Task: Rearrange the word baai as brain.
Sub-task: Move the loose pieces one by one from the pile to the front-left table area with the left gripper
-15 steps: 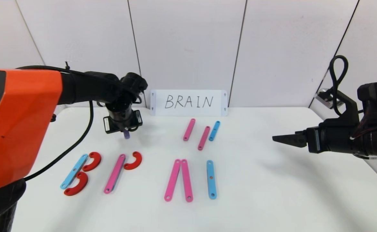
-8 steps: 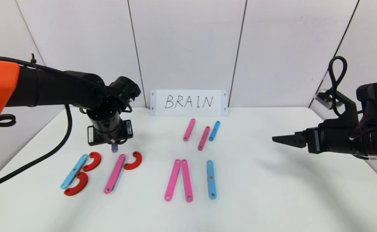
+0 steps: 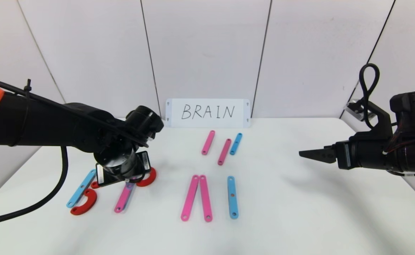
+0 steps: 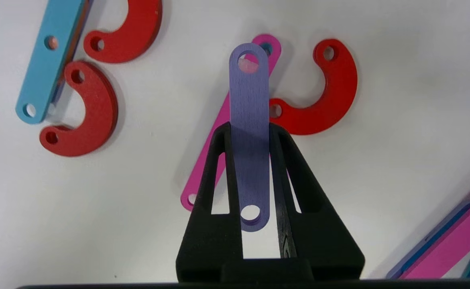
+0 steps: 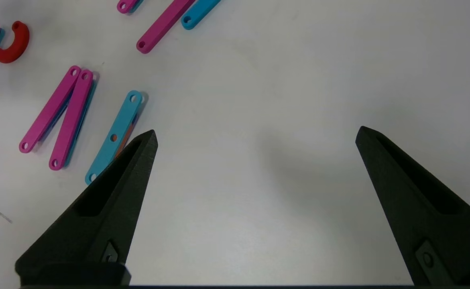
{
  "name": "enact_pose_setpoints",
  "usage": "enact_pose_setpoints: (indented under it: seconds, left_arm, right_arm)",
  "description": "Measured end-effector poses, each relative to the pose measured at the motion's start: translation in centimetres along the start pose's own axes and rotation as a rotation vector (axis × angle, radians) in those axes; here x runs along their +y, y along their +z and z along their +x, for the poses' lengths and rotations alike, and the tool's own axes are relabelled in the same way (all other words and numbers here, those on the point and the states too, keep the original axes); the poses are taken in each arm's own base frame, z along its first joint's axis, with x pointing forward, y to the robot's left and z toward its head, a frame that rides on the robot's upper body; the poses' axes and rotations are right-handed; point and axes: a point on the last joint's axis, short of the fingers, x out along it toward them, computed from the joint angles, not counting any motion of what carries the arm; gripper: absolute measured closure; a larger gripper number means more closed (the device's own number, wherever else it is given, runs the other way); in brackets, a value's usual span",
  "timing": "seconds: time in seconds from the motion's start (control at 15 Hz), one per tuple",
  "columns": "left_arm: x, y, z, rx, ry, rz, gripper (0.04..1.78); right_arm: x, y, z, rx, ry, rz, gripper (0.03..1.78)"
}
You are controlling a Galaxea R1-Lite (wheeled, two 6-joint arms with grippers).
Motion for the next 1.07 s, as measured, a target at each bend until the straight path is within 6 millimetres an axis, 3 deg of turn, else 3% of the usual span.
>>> enact_pose_setpoints:
  seconds: [0.6,1.07]
  left_arm:
    - [-1.2,-4.2,0.5,0.014,0.021,-0.016,1.55]
    - [-1.7,-5.5,1.7,0.039,0.042,-0.010,1.55]
  right_arm:
    - [0.0,-0.1,0.1,0.004,-0.001,0.000,0.08]
    - [-0.1,-0.1,0.1,0.005,-0.001,0.000,0.08]
